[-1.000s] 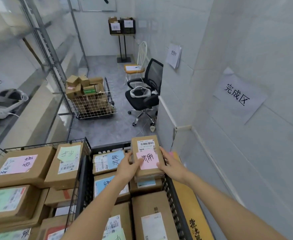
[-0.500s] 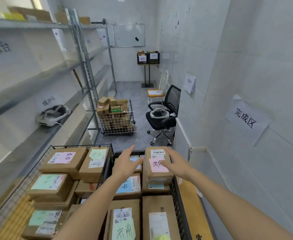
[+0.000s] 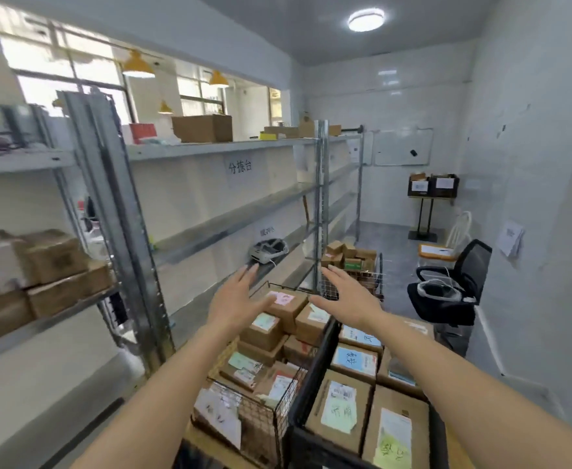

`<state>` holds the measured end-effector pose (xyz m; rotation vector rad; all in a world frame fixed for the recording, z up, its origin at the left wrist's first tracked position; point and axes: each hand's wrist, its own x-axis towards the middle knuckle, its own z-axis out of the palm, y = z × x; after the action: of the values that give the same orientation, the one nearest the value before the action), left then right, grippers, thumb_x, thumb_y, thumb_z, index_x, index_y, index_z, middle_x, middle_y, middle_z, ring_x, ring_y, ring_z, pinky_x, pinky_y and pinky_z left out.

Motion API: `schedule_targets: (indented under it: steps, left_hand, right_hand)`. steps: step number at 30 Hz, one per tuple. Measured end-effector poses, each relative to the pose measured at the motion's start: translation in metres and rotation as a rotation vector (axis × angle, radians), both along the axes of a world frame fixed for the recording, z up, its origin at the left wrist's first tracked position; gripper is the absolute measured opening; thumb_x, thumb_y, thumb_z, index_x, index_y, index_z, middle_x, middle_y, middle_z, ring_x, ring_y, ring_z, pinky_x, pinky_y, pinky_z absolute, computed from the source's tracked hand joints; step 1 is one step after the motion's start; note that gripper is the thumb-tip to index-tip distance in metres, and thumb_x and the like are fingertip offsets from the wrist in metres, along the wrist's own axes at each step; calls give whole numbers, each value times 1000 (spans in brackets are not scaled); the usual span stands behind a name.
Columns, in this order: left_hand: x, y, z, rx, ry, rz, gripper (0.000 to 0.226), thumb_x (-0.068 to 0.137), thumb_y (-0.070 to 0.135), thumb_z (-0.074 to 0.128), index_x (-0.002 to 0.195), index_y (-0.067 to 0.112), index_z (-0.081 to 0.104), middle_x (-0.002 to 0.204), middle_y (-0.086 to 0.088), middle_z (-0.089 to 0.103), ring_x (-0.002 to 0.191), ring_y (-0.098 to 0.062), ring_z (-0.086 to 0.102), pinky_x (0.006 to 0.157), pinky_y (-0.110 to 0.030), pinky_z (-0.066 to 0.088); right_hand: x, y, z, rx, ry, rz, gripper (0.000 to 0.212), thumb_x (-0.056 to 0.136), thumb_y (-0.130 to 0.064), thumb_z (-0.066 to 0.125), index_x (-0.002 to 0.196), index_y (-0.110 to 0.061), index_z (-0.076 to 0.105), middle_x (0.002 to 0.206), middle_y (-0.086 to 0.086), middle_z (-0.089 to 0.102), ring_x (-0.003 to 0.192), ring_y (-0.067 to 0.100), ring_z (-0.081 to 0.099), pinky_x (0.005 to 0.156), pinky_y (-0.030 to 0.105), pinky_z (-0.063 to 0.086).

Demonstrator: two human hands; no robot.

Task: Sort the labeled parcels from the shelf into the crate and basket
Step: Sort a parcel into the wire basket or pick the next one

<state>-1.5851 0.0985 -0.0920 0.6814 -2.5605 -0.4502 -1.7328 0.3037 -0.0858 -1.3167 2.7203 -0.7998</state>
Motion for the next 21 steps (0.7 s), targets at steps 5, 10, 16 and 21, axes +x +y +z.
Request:
schedule_targets:
  steps: [5, 10, 16, 21]
  left_hand:
    - [125, -39, 43, -95, 21, 172, 90, 87, 75, 54, 160, 32, 23, 167, 2, 22, 152, -20, 25, 121, -41, 24]
    - [236, -77, 76, -154, 89, 352, 82, 86, 70, 60, 155, 33, 35, 161, 4, 37, 146, -19, 37, 117, -40, 35]
    - [350, -136, 93, -167, 101, 527, 77, 90, 69, 56, 154, 32, 38, 161, 3, 37, 146, -18, 36, 116, -38, 35]
    - [430, -196, 94, -95, 82, 606, 84, 89, 74, 51, 158, 31, 30, 165, 3, 29, 150, -20, 31, 116, -39, 34]
  right_hand:
    - [90, -74, 41, -72, 59, 190, 83, 92, -69, 52, 160, -41, 15, 168, -11, 14, 152, 18, 23, 119, 46, 32]
    - [181, -145, 72, -122, 101, 360, 75, 94, -63, 54, 158, -41, 22, 164, -12, 25, 147, 16, 33, 114, 46, 39]
    - [282, -237, 94, -133, 121, 495, 71, 96, -56, 58, 157, -38, 27, 163, -7, 31, 145, 19, 38, 114, 46, 40]
    - [353, -309, 98, -98, 104, 562, 70, 95, -61, 54, 156, -41, 26, 164, -11, 26, 147, 17, 35, 114, 47, 40]
